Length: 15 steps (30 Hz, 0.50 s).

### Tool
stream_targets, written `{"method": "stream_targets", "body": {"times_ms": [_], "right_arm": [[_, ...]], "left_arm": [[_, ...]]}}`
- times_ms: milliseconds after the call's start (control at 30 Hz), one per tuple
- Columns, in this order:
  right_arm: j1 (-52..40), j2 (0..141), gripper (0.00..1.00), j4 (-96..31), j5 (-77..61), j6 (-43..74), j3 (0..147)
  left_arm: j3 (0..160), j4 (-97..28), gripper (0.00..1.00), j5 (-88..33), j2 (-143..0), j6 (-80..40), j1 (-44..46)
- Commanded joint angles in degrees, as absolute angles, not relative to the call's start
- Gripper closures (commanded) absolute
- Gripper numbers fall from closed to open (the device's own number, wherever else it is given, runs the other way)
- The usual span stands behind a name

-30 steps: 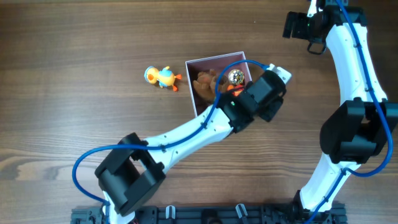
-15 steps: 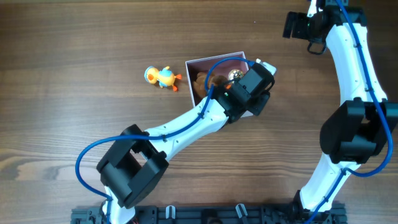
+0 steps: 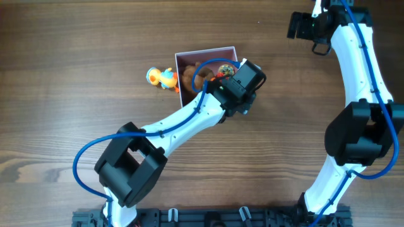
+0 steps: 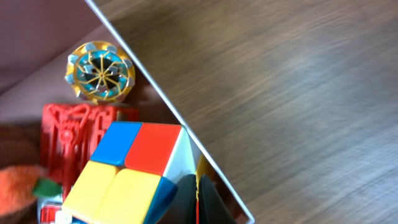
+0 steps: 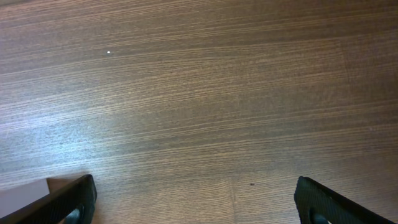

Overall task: Pack container
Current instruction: 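Raise the left gripper out of the box toward the duck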

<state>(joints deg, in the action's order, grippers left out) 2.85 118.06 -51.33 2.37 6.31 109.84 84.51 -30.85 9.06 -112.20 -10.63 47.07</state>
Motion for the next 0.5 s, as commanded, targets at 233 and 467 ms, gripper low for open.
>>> {"method": "stream_targets", "body": {"times_ms": [233,467], "right_arm": [[3.1,116.8,0.0,-51.2,1.9,6.0,109.7],[3.1,116.8,0.0,-51.2,1.9,6.0,109.7]], "left_arm": [[85.1,-33.2,0.95,13.6,-102.6,-10.9,46.5],[85.1,-36.3,0.6,29.3,-99.7,-15.3,45.5]]}}
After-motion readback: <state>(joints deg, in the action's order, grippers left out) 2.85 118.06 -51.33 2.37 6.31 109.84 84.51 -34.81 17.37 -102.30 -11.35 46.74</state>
